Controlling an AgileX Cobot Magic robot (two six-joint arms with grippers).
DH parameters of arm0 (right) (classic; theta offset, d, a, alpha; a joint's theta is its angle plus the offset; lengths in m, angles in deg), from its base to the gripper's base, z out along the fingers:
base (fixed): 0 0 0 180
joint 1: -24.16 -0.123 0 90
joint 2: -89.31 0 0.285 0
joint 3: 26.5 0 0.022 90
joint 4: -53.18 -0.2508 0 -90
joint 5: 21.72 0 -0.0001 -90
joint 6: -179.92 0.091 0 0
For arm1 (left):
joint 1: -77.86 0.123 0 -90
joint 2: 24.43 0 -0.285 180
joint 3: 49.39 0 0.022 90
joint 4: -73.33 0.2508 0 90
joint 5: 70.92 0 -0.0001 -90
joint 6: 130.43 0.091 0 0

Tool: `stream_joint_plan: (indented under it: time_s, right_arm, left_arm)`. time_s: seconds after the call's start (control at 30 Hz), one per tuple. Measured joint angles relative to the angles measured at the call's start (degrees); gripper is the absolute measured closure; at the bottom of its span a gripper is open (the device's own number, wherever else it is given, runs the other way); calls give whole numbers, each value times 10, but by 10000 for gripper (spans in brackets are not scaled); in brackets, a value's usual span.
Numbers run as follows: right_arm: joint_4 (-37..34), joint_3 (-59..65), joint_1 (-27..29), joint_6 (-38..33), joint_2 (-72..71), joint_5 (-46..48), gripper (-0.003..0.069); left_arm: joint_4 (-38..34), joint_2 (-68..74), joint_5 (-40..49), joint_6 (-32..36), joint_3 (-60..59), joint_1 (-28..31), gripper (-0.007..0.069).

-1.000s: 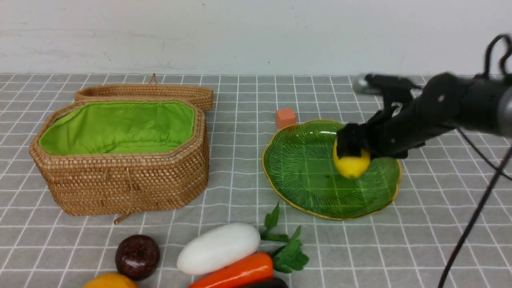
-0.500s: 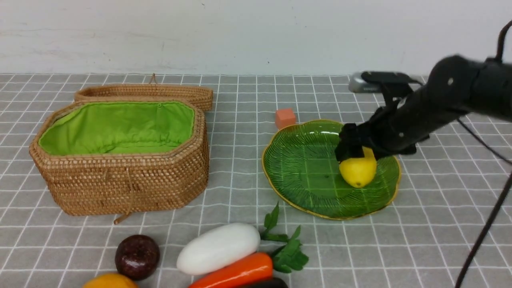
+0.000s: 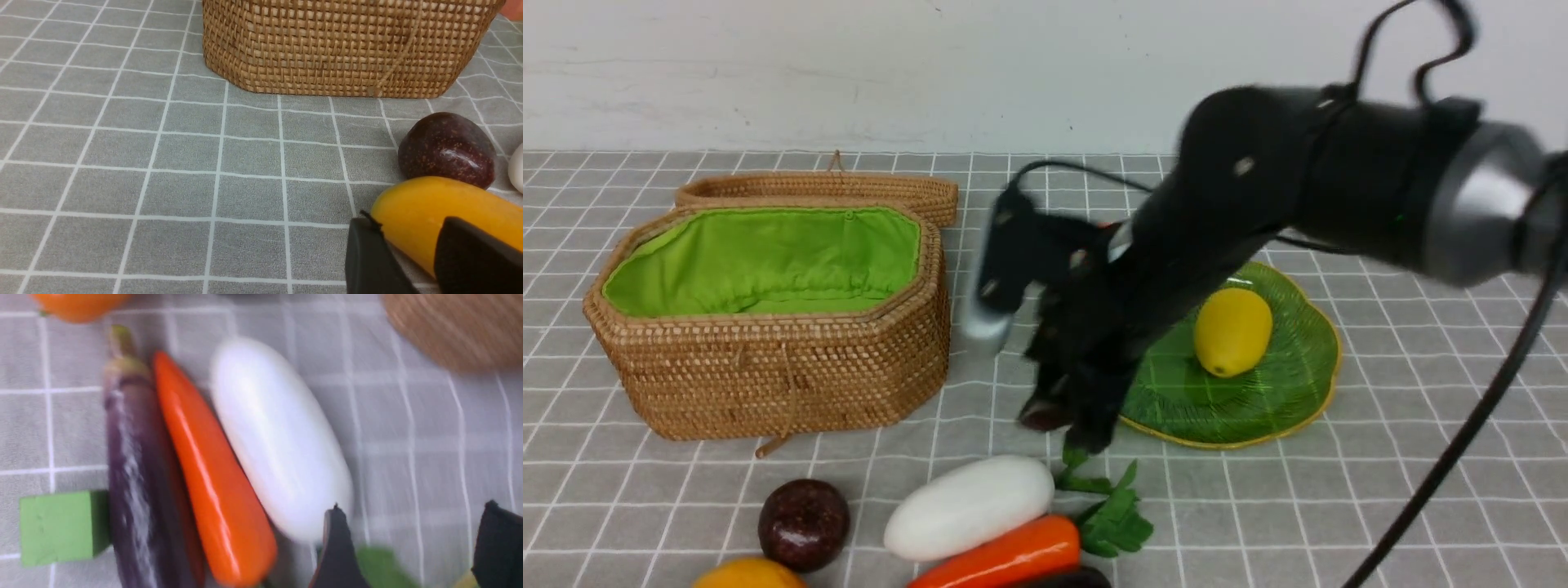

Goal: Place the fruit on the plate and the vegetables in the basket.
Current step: Take a daikon with your right arm and place it on the basket on the left.

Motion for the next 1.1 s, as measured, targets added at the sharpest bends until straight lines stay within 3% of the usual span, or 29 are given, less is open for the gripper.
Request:
stream_joint_plan:
  time_s: [0.23,0.47,0.83,0.97,1.03,1.1]
  right_arm:
    - [15,0,-49,-42,74,-57,223]
    - [52,-11,-51,-35,121,-69,227]
    - [54,-50,-51,-12,133,-26,256]
    - [56,-62,-51,-6,135,-17,358]
    - [57,-70,-51,-1,135,-13,504]
    - [57,-71,-51,-1,135,-11,503]
  left_arm:
    - [0,0,0,0,0,0,386]
    - [0,0,0,0,0,0,386]
    - [0,0,0,0,0,0,386]
    - [0,0,0,0,0,0,386]
    - [0,0,0,0,0,0,386]
    - [0,0,0,0,0,0,386]
